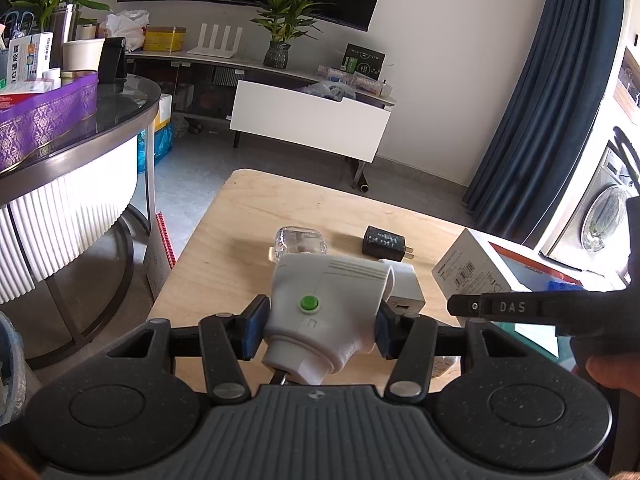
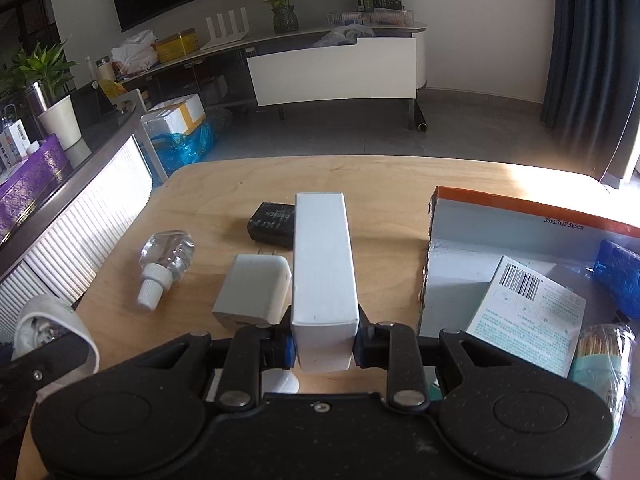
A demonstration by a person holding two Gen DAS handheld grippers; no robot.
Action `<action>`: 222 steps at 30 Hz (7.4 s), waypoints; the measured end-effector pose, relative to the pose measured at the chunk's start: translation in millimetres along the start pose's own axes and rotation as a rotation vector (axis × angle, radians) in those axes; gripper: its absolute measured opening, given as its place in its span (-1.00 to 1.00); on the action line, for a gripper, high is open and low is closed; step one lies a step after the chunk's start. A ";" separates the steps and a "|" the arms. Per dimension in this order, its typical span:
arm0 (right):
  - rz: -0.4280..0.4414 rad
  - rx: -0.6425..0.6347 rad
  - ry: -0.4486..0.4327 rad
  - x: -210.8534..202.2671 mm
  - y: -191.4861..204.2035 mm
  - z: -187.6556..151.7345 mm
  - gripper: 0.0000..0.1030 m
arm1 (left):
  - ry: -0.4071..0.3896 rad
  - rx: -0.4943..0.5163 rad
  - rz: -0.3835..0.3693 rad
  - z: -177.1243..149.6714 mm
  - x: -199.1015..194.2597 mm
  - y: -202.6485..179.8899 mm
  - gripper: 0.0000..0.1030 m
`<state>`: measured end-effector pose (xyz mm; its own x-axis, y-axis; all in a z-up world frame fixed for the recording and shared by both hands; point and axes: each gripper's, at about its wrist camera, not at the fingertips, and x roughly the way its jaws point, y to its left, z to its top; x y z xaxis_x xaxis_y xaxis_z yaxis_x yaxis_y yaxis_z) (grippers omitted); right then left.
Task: Organize rigid objects
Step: 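Carry the white adapter and tall white box over the cardboard box, then lower the tall white box into the cardboard box and open the right gripper, then lower the white adapter into the cardboard box and open the left gripper, then reach and grasp the clear glass bottle with the left gripper while the right gripper approaches the white charger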
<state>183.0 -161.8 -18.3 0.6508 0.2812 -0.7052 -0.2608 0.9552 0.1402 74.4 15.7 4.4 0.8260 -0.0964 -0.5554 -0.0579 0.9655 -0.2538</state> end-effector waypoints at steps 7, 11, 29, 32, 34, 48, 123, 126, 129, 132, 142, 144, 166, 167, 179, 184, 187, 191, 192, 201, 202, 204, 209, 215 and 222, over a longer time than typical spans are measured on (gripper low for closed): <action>0.016 -0.032 -0.044 -47.2 9.2 -15.1 -0.38 | -0.015 0.017 -0.001 2.1 -8.8 -12.2 0.03; 0.018 -0.035 -0.059 -66.8 12.7 -23.7 -0.38 | -0.011 0.026 -0.014 2.0 -17.6 -20.6 0.03; 0.000 -0.011 -0.124 -136.2 8.7 -59.6 -0.38 | -0.036 0.080 -0.038 -13.7 -59.4 -52.8 0.03; 0.001 -0.004 -0.133 -143.4 6.2 -64.2 -0.38 | -0.040 0.089 -0.038 -15.3 -64.0 -55.5 0.03; 0.001 0.001 -0.138 -147.4 4.1 -66.6 -0.38 | -0.044 0.097 -0.041 -16.3 -66.3 -57.9 0.03; -0.024 0.037 -0.175 -175.2 -10.2 -83.5 -0.38 | -0.052 0.144 -0.076 -28.1 -76.4 -74.3 0.03; -0.203 0.228 -0.220 -200.1 -113.3 -103.2 -0.38 | 0.038 0.336 -0.275 -48.5 -40.7 -173.4 0.03; -0.209 0.228 -0.210 -195.4 -117.2 -101.3 -0.38 | 0.051 0.335 -0.276 -49.5 -35.5 -175.4 0.03; -0.216 0.228 -0.198 -189.4 -120.0 -99.5 -0.38 | 0.064 0.334 -0.279 -49.8 -30.0 -177.4 0.03; -0.225 0.229 -0.185 -183.9 -123.2 -97.6 -0.37 | 0.077 0.334 -0.280 -50.9 -24.2 -179.3 0.03; -0.248 0.232 -0.159 -167.1 -134.3 -92.9 -0.36 | 0.104 0.326 -0.282 -50.8 -11.7 -182.5 0.04; -0.258 0.232 -0.155 -165.2 -136.2 -92.0 -0.34 | 0.109 0.327 -0.284 -51.0 -9.5 -184.2 0.04; -0.277 0.297 -0.263 -191.3 -149.6 -90.0 -0.10 | 0.142 0.354 -0.330 -52.2 -2.1 -203.3 0.67; -0.274 0.297 -0.267 -192.3 -149.0 -89.4 -0.10 | 0.138 0.347 -0.330 -50.9 -3.0 -201.9 0.69; -0.193 0.224 -0.241 -182.5 -120.4 -79.8 0.09 | 0.107 0.310 -0.184 -36.0 -15.5 -173.4 0.81; -0.175 0.196 -0.225 -172.8 -104.6 -74.8 0.30 | 0.100 0.281 -0.121 -30.4 -20.3 -147.8 0.86; -0.166 0.177 -0.212 -168.7 -96.2 -73.2 0.35 | 0.102 0.247 -0.083 -26.3 -22.9 -128.5 0.86; -0.139 0.146 -0.197 -161.5 -80.8 -69.8 0.35 | 0.098 0.204 -0.033 -20.6 -27.2 -104.8 0.86; -0.132 0.140 -0.194 -159.8 -77.1 -69.0 0.35 | 0.095 0.197 -0.023 -19.5 -28.4 -99.9 0.86; -0.078 0.077 -0.161 -143.0 -44.4 -63.8 0.35 | 0.089 0.145 0.031 -14.5 -30.3 -71.6 0.86; -0.074 0.071 -0.158 -141.5 -41.4 -63.6 0.35 | 0.088 0.143 0.033 -13.9 -30.4 -70.7 0.86; -0.067 0.062 -0.153 -138.8 -36.0 -63.0 0.35 | 0.086 0.141 0.036 -12.7 -30.6 -68.6 0.86; -0.052 0.047 -0.142 -133.8 -26.7 -62.2 0.35 | 0.085 0.137 0.042 -11.7 -30.6 -60.9 0.86; -0.039 0.030 -0.126 -128.4 -16.3 -62.2 0.35 | 0.081 0.129 0.054 -11.8 -30.6 -52.8 0.86; -0.029 0.021 -0.110 -123.0 -7.5 -61.4 0.36 | 0.082 0.114 0.064 -10.2 -29.5 -45.5 0.86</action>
<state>61.2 -209.2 24.7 0.7324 0.2612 -0.6288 -0.2265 0.9644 0.1367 46.9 -27.8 24.2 0.7740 -0.0487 -0.6313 -0.0412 0.9911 -0.1269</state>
